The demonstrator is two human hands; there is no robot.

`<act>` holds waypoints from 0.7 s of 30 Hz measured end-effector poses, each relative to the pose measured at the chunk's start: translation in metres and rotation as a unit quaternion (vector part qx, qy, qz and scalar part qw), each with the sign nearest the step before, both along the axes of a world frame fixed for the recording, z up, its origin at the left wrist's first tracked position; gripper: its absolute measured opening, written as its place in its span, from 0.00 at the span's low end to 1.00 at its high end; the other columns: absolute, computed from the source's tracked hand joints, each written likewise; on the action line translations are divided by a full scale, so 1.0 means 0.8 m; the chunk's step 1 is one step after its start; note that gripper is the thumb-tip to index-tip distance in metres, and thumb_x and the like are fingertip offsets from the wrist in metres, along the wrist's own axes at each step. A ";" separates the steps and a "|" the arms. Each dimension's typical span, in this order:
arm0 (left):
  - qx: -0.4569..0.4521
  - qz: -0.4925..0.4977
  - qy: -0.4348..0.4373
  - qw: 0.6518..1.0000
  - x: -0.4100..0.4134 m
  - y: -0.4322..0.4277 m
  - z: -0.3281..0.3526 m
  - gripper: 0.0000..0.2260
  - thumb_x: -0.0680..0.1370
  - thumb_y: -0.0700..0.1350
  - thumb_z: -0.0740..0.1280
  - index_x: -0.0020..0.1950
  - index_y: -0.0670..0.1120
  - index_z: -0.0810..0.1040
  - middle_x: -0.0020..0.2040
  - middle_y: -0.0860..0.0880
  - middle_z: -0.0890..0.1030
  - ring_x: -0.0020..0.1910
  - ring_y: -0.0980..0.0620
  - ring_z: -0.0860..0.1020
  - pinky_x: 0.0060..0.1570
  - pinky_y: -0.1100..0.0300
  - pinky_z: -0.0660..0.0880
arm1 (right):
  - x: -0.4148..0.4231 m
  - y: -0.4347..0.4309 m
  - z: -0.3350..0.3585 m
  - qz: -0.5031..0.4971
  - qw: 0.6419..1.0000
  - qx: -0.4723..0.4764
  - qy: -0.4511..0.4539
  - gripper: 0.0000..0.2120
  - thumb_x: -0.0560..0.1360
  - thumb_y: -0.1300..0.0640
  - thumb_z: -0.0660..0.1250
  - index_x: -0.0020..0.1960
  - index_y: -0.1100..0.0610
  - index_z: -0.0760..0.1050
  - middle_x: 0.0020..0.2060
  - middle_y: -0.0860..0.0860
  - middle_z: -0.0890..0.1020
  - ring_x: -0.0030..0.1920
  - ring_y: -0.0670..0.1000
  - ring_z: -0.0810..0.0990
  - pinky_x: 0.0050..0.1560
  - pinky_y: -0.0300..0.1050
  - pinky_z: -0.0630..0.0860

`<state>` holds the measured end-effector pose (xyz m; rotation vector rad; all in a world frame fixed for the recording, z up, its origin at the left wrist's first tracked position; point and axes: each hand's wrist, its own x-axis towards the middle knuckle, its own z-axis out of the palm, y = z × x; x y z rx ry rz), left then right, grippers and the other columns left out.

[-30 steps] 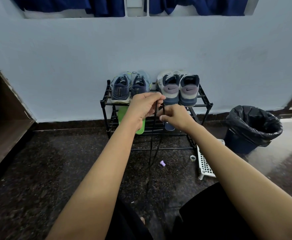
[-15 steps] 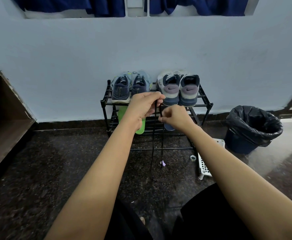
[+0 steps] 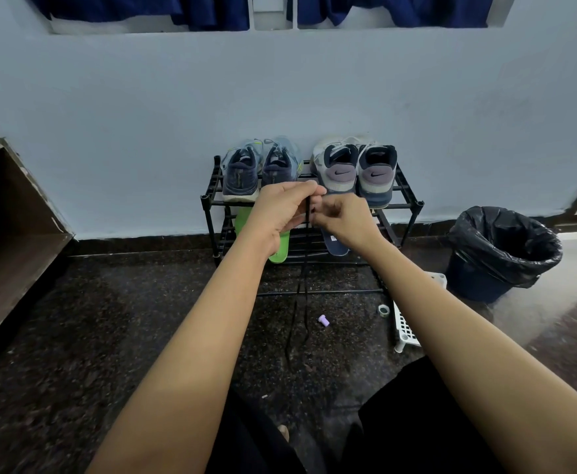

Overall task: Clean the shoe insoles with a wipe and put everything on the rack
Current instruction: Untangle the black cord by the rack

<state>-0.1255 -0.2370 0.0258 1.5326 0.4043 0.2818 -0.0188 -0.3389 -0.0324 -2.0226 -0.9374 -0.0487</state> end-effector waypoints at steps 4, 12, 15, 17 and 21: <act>-0.022 0.001 -0.010 1.000 -0.001 0.001 0.001 0.08 0.79 0.45 0.68 0.42 0.50 0.84 0.38 0.54 0.83 0.40 0.59 0.79 0.57 0.57 0.75 | 0.009 -0.006 -0.017 -0.008 0.982 -0.185 0.032 0.08 0.69 0.61 0.73 0.36 0.63 0.76 0.30 0.51 0.76 0.33 0.48 0.72 0.36 0.40 0.67; 0.012 0.015 0.000 1.000 0.005 0.001 -0.003 0.07 0.79 0.44 0.67 0.46 0.47 0.84 0.40 0.51 0.82 0.40 0.57 0.79 0.45 0.64 0.76 | -0.009 0.004 0.016 0.059 0.991 0.111 0.046 0.08 0.73 0.64 0.67 0.37 0.55 0.77 0.29 0.47 0.77 0.31 0.41 0.71 0.34 0.35 0.68; -0.024 0.011 -0.009 1.000 0.002 0.000 0.000 0.07 0.80 0.44 0.66 0.45 0.47 0.83 0.38 0.52 0.83 0.37 0.59 0.80 0.43 0.66 0.77 | 0.004 0.003 -0.003 -0.009 0.998 -0.064 -0.021 0.11 0.70 0.60 0.70 0.32 0.51 0.72 0.26 0.44 0.73 0.29 0.44 0.70 0.35 0.41 0.67; -0.040 0.008 -0.016 0.999 0.001 -0.001 0.002 0.07 0.79 0.44 0.67 0.43 0.47 0.83 0.38 0.53 0.83 0.38 0.59 0.80 0.44 0.66 0.78 | 0.014 0.001 -0.019 -0.033 0.979 -0.199 -0.031 0.12 0.70 0.57 0.71 0.31 0.53 0.71 0.28 0.48 0.75 0.35 0.51 0.74 0.39 0.43 0.70; -0.045 0.012 -0.020 0.999 0.000 -0.001 0.003 0.07 0.79 0.43 0.67 0.45 0.46 0.83 0.37 0.53 0.84 0.36 0.59 0.80 0.39 0.69 0.78 | 0.013 -0.005 -0.015 0.000 0.987 -0.157 0.031 0.06 0.68 0.62 0.72 0.38 0.55 0.76 0.34 0.49 0.80 0.38 0.49 0.78 0.43 0.41 0.72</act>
